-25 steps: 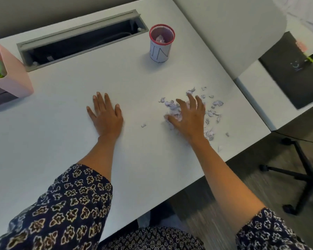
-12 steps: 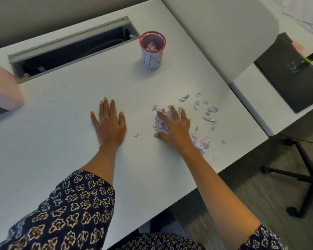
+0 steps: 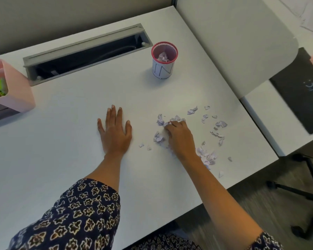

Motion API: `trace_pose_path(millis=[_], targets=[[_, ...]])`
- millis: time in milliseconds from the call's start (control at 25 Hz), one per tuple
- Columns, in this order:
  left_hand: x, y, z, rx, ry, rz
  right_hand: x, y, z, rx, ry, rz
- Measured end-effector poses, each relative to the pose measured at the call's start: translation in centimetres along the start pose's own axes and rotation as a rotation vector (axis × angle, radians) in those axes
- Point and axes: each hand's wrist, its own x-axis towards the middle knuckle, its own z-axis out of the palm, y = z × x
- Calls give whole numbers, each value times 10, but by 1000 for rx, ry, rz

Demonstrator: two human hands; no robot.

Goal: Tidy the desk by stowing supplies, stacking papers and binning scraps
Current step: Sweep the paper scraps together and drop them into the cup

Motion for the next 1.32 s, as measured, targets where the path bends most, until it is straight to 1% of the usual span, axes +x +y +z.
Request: trace_pose_path(millis=[40,120,160,280,360,440,480,640,800,960,1040,1160,1240,1320], targets=[[0,0,0,-1,1,-3,7,-1,-6,160,-2,139],[1,-1,0,2,5,-8,23,0,-18,515,-87,494],[2,-1,0,4,8,-8,30,3,-25,633,-115,602],[2,-1,1,5,10,-16,55,7,-46,973,-171,719],[2,0,0,8,20,-16,78,7,-62,1093,-191,726],[2,1,-1,11,23,-16,109,4,-79,1063,-209,682],[2,1,-1,12,24,-19,127,2,-86,991,-224,644],[3,2,-2,13,19,-26,203,-15,-107,666,-241,514],[4,2,-3,17,12,-31,275,-27,-92,135,-222,395],[4,2,-4,37,4,-39,295,-35,-75,-88,-313,274],[4,2,-3,35,-3,-41,296,-35,-71,-136,-334,252],[5,2,-2,34,-8,-46,296,-33,-70,-58,-323,279],[6,2,-1,38,-8,-44,291,-31,-79,34,-245,298],[6,1,-1,38,-8,-44,278,-25,-91,117,-92,309]])
